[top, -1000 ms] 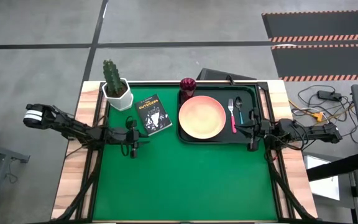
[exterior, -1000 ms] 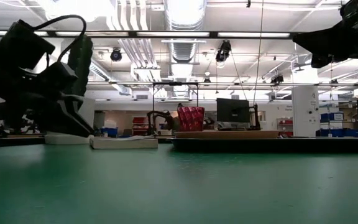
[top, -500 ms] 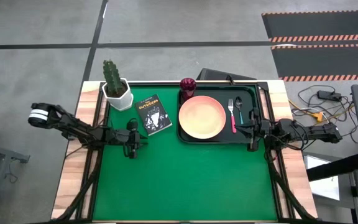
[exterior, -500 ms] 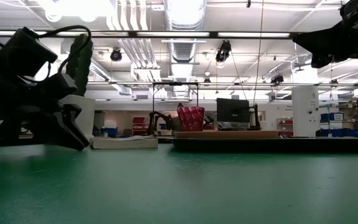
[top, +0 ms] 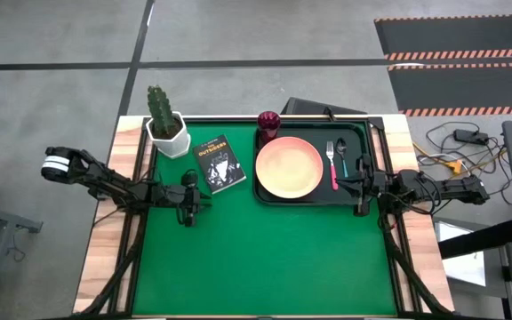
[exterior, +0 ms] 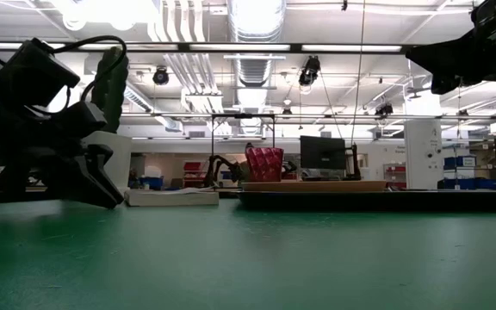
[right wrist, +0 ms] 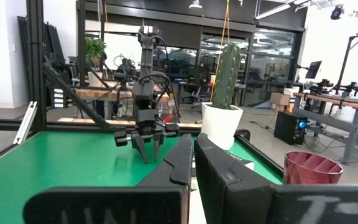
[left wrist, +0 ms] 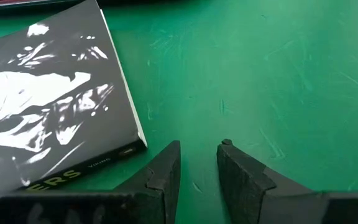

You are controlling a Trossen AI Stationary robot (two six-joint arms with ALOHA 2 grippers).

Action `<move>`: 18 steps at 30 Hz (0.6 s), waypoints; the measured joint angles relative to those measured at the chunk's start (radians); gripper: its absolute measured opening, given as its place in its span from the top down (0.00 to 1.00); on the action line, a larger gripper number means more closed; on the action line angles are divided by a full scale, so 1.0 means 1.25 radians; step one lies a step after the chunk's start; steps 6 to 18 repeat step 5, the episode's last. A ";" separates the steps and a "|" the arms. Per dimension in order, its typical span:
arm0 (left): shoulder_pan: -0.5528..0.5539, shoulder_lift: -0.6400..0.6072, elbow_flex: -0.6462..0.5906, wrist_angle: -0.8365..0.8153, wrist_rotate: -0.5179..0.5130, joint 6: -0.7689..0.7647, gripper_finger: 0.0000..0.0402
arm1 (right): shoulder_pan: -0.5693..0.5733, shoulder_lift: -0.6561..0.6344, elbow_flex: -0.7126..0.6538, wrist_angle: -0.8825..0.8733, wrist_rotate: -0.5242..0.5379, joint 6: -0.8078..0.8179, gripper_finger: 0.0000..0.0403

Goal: Pick and place plate/cup/fork/spoon on tray
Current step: Return to Home Position

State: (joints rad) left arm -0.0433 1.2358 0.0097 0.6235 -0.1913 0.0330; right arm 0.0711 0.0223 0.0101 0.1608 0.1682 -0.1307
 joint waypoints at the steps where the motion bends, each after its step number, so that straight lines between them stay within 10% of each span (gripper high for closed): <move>1: 0.000 0.000 0.000 0.000 0.000 0.000 0.78 | 0.000 0.000 0.000 0.000 0.000 0.000 0.98; 18: 0.000 0.000 0.000 0.000 0.000 0.000 0.78 | 0.000 0.000 0.000 0.000 0.000 0.000 0.98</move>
